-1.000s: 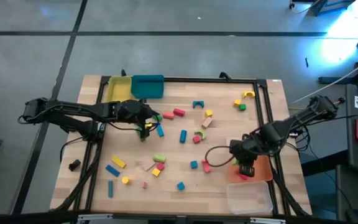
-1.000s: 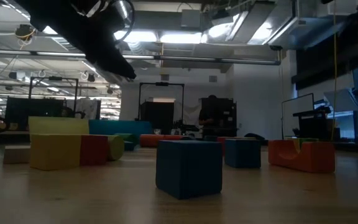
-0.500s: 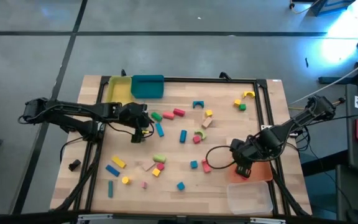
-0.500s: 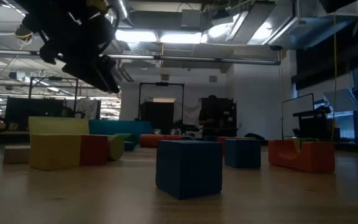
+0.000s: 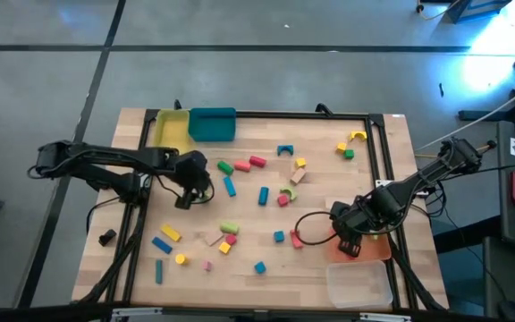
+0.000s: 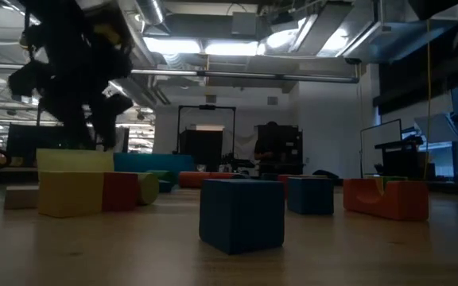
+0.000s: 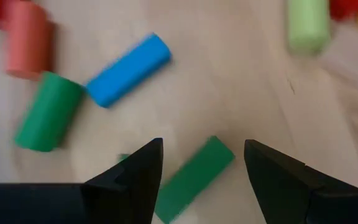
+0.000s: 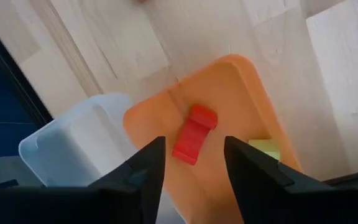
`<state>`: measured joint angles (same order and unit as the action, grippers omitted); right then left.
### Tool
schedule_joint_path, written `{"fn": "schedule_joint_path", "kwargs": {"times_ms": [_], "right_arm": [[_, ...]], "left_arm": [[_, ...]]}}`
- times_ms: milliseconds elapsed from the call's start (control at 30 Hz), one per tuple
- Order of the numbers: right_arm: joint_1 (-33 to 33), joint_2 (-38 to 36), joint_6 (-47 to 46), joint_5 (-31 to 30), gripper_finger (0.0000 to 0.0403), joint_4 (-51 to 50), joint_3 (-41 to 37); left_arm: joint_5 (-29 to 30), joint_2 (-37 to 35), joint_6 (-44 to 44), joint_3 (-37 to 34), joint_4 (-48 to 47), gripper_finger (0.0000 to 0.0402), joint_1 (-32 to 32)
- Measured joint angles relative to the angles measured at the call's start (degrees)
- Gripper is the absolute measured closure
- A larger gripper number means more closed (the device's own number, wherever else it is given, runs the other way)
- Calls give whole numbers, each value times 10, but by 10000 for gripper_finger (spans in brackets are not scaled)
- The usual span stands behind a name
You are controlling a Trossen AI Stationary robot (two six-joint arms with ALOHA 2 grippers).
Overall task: Sort blocks by size
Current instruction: Put the green rectangular block into the blue bin
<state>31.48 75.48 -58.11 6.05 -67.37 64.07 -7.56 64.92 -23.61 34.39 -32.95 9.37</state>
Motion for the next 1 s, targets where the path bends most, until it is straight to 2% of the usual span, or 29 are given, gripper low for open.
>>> {"fn": "schedule_joint_path", "kwargs": {"times_ms": [133, 267, 400, 567, 700, 867, 1000], "right_arm": [[0, 0, 0, -8, 235, 9, 0], [0, 0, 20, -51, 235, 35, 0], [0, 0, 86, -141, 235, 69, 0], [0, 0, 155, -285, 235, 106, 0], [-16, 0, 188, -367, 235, 109, 0], [-88, 0, 267, -355, 235, 108, 0], [-165, 0, 381, -317, 235, 117, 0]], "left_arm": [[-4, 35, -55, -12, 4, 192, 0], [-4, 75, -85, -12, 11, 192, 0], [-2, 114, -103, -12, 29, 192, 0], [-1, 155, -111, -11, 42, 193, 1], [3, 168, -111, -9, 42, 226, 1], [21, 159, -77, 1, 37, 310, 4], [30, 159, 10, 30, 33, 315, 12]]}}
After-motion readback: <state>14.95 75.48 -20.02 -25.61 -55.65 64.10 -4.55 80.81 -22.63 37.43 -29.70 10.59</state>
